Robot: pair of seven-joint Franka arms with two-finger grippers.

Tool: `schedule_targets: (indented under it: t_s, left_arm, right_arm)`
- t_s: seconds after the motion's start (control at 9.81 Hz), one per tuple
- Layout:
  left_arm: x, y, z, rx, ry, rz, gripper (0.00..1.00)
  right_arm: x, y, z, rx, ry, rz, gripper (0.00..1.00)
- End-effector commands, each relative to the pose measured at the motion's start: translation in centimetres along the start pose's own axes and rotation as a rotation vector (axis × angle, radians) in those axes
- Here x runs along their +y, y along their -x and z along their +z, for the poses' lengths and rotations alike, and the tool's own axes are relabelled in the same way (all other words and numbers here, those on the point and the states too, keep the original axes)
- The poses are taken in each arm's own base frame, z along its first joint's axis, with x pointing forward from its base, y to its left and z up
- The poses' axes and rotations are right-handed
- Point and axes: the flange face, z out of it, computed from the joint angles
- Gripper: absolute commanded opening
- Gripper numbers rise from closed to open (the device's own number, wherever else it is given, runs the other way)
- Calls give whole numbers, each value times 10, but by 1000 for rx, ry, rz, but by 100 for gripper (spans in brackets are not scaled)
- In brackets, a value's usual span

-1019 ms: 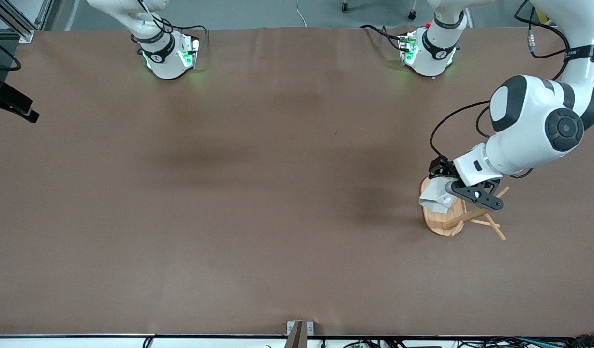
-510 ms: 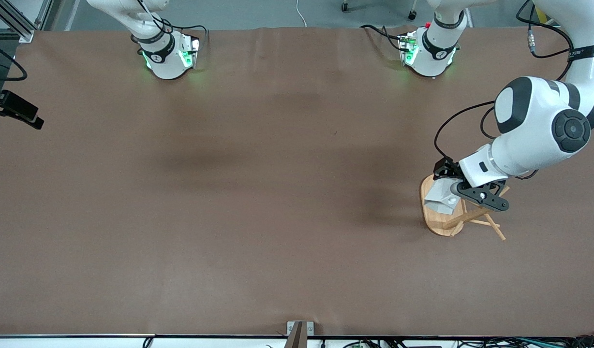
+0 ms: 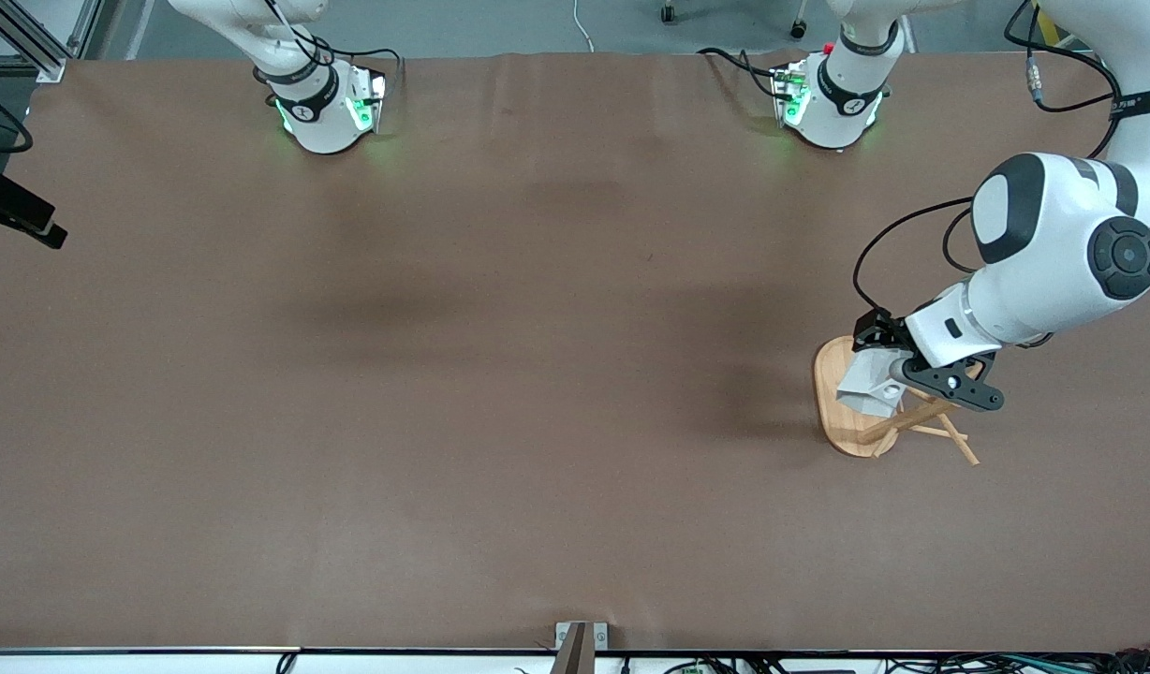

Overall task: Hang cup on rack
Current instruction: 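Lower the cup's hole onto a rack peg with the left gripper, then open the left gripper and withdraw it from the hung cup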

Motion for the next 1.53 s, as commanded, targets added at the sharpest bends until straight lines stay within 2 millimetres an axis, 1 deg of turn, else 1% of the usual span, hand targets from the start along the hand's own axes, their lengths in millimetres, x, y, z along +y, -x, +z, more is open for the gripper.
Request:
schedule_targets:
  t_s: [0.0, 0.2, 0.31, 0.41, 0.51, 0.61, 0.82, 0.92, 1.02, 1.12, 1.22, 1.32, 1.43]
  left_arm:
    - [-13, 2, 21, -9, 19, -17, 4]
    - [-13, 2, 22, -6, 21, -30, 7]
    - [-13, 1, 21, -1, 34, -39, 18]
    - [-13, 1, 21, 0, 35, -39, 58]
    - [-12, 1, 20, 1, 36, -46, 100]
    - [-11, 1, 14, 9, 32, -49, 100]
    - [-16, 3, -4, 32, 23, -124, 100]
    - [-15, 5, -12, 29, 21, -144, 100]
    - [-13, 6, -27, 6, 17, -140, 100]
    - [-23, 10, -50, -31, 8, -146, 100]
    - [-31, 14, -80, -45, 9, -159, 100]
    - [-28, 13, -113, -30, 1, -153, 100]
    - [-27, 17, -143, -18, -22, -148, 100]
  right_arm:
    - [3, 4, -4, 8, 2, -4, 100]
    - [4, 4, -4, 8, 1, -1, 100]
    - [6, 4, -4, 8, 1, 2, 100]
    - [6, 4, -4, 8, 1, 2, 100]
    - [6, 4, -4, 8, 1, 2, 100]
    - [6, 4, -4, 8, 1, 2, 100]
    - [6, 4, -4, 8, 1, 2, 100]
    - [6, 3, -3, 6, 1, 2, 100]
    - [6, 3, -3, 6, 1, 2, 100]
    - [6, 3, -3, 6, 1, 2, 100]
    - [7, 3, -3, 6, 1, 4, 100]
    - [7, 3, -3, 6, 1, 4, 100]
    - [6, 3, -3, 6, 1, 2, 100]
